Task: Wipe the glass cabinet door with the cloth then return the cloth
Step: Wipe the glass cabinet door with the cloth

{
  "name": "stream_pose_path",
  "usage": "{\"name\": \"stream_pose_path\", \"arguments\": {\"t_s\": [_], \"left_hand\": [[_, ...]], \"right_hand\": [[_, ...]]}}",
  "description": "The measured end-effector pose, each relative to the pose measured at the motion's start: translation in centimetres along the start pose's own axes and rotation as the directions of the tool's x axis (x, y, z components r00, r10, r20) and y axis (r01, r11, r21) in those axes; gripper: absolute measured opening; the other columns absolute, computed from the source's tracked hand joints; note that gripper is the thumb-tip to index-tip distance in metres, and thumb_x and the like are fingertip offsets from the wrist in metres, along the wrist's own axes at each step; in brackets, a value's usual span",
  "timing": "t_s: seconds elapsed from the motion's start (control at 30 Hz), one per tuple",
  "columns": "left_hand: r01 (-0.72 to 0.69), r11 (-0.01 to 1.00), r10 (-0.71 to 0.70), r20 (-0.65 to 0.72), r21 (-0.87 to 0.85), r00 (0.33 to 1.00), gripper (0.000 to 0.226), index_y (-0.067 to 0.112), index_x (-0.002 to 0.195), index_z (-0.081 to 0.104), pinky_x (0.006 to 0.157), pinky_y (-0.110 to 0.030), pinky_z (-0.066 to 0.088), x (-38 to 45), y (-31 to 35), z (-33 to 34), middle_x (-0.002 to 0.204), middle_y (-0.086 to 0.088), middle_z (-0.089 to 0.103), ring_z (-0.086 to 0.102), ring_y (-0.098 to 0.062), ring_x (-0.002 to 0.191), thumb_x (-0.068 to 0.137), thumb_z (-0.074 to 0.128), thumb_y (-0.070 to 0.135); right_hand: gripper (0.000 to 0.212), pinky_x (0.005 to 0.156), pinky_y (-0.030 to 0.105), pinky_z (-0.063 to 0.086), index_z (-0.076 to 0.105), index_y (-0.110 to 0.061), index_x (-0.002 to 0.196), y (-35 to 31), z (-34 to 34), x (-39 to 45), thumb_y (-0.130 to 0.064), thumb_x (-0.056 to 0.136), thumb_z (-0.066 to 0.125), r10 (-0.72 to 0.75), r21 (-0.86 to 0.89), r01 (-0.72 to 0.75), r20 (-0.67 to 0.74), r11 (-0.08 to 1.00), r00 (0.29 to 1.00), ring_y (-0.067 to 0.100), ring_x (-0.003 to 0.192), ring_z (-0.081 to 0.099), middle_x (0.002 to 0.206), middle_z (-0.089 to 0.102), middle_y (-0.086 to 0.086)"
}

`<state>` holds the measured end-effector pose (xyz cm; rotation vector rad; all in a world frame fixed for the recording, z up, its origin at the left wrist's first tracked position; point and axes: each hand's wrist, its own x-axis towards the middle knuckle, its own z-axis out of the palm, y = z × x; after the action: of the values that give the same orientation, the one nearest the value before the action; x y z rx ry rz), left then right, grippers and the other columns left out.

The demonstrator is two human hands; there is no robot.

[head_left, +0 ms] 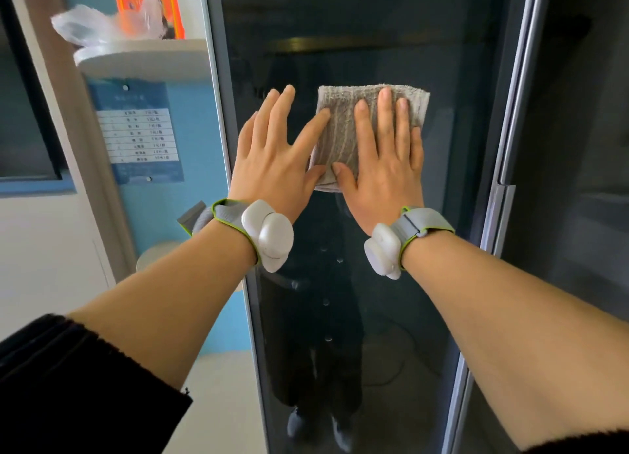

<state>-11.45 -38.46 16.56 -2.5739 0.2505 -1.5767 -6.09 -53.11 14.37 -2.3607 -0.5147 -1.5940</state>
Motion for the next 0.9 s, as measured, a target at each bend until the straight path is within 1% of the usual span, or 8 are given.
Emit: {"name": "stream_pose_path", "arguments": {"t_s": [0.13, 0.27, 0.43, 0.5, 0.57, 0.63, 0.77, 0.9], "left_hand": [[0.085, 0.996, -0.086, -0.052, -0.022, 0.995, 0.068, 0.021, 0.145, 0.027, 0.113, -0.050, 0.014, -2.9, -0.6, 1.0, 0.155, -0.014, 0.020, 0.014, -0.036, 0.143, 0.087, 0.053, 0.046], [0.123, 0.992, -0.123, -0.065, -0.012, 0.990, 0.070, 0.018, 0.145, 0.022, 0.114, -0.050, 0.016, -6.4, -0.7, 2.8, 0.154, -0.012, 0.020, 0.016, -0.034, 0.142, 0.087, 0.056, 0.039], [0.157, 0.987, -0.156, -0.064, 0.017, 0.986, 0.067, 0.016, 0.144, 0.025, 0.113, -0.049, 0.017, -9.8, -0.1, 4.6, 0.154, -0.011, 0.022, 0.018, -0.035, 0.142, 0.088, 0.055, 0.038], [0.140, 0.990, -0.137, -0.082, 0.030, 0.987, 0.066, 0.014, 0.143, 0.027, 0.112, -0.050, 0.019, -11.1, 0.0, 5.2, 0.153, -0.012, 0.024, 0.019, -0.035, 0.141, 0.087, 0.056, 0.036], [0.144, 0.989, -0.140, -0.090, 0.036, 0.986, 0.067, 0.013, 0.143, 0.028, 0.112, -0.050, 0.020, -12.3, 0.1, 5.9, 0.153, -0.013, 0.024, 0.020, -0.036, 0.141, 0.087, 0.057, 0.035], [0.177, 0.984, -0.174, -0.094, 0.024, 0.980, 0.068, 0.012, 0.143, 0.026, 0.112, -0.050, 0.020, -13.3, 0.2, 6.4, 0.153, -0.014, 0.023, 0.020, -0.036, 0.141, 0.087, 0.057, 0.035], [0.169, 0.985, -0.163, -0.112, 0.044, 0.980, 0.067, 0.010, 0.142, 0.028, 0.113, -0.050, 0.020, -15.5, 0.9, 7.5, 0.152, -0.015, 0.025, 0.019, -0.036, 0.141, 0.086, 0.057, 0.033], [0.145, 0.988, -0.140, -0.097, 0.050, 0.985, 0.065, 0.010, 0.142, 0.029, 0.112, -0.050, 0.021, -17.8, 2.2, 8.8, 0.152, -0.014, 0.026, 0.021, -0.036, 0.141, 0.087, 0.056, 0.032]], "right_hand": [[0.080, 0.114, 0.050, 0.005, 0.012, -0.013, 0.148, -0.7, 1.4, -2.5, -0.056, 0.086, 0.041, 0.006, 0.003, -0.006, -0.030, 1.000, 1.000, 0.035, 0.144, 0.001, 0.157, 0.007, 0.017], [0.081, 0.114, 0.048, 0.004, 0.011, -0.015, 0.148, 0.5, 2.8, -5.7, -0.054, 0.086, 0.044, -0.073, -0.018, 0.073, -0.029, 0.997, 0.997, 0.033, 0.144, 0.002, 0.157, 0.007, 0.015], [0.082, 0.115, 0.050, 0.008, 0.009, -0.014, 0.148, 3.0, 2.9, -7.6, -0.052, 0.086, 0.046, 0.114, 0.003, -0.115, -0.069, 0.993, 0.991, 0.034, 0.144, 0.003, 0.157, 0.006, 0.016], [0.082, 0.115, 0.053, 0.008, 0.007, -0.012, 0.149, 2.0, 3.3, -7.9, -0.051, 0.086, 0.045, 0.137, 0.005, -0.137, -0.071, 0.991, 0.988, 0.036, 0.143, 0.001, 0.157, 0.005, 0.018], [0.084, 0.114, 0.053, 0.007, 0.007, -0.012, 0.149, 0.1, 4.0, -9.1, -0.051, 0.086, 0.045, 0.078, -0.011, -0.078, -0.055, 0.997, 0.995, 0.037, 0.143, 0.000, 0.157, 0.004, 0.019], [0.084, 0.114, 0.052, 0.004, 0.006, -0.013, 0.149, -1.0, 4.8, -11.0, -0.052, 0.086, 0.045, -0.029, -0.027, 0.028, -0.028, 0.999, 0.999, 0.036, 0.144, -0.001, 0.157, 0.003, 0.017], [0.081, 0.115, 0.047, 0.003, 0.006, -0.013, 0.149, 0.9, 5.6, -13.5, -0.053, 0.088, 0.042, -0.100, -0.051, 0.098, -0.036, 0.994, 0.994, 0.031, 0.144, -0.001, 0.158, 0.003, 0.014], [0.081, 0.115, 0.048, 0.005, 0.008, -0.013, 0.149, 3.7, 5.7, -14.7, -0.049, 0.087, 0.044, 0.059, -0.014, -0.060, -0.092, 0.998, 0.994, 0.031, 0.144, 0.001, 0.158, 0.004, 0.014]]}}
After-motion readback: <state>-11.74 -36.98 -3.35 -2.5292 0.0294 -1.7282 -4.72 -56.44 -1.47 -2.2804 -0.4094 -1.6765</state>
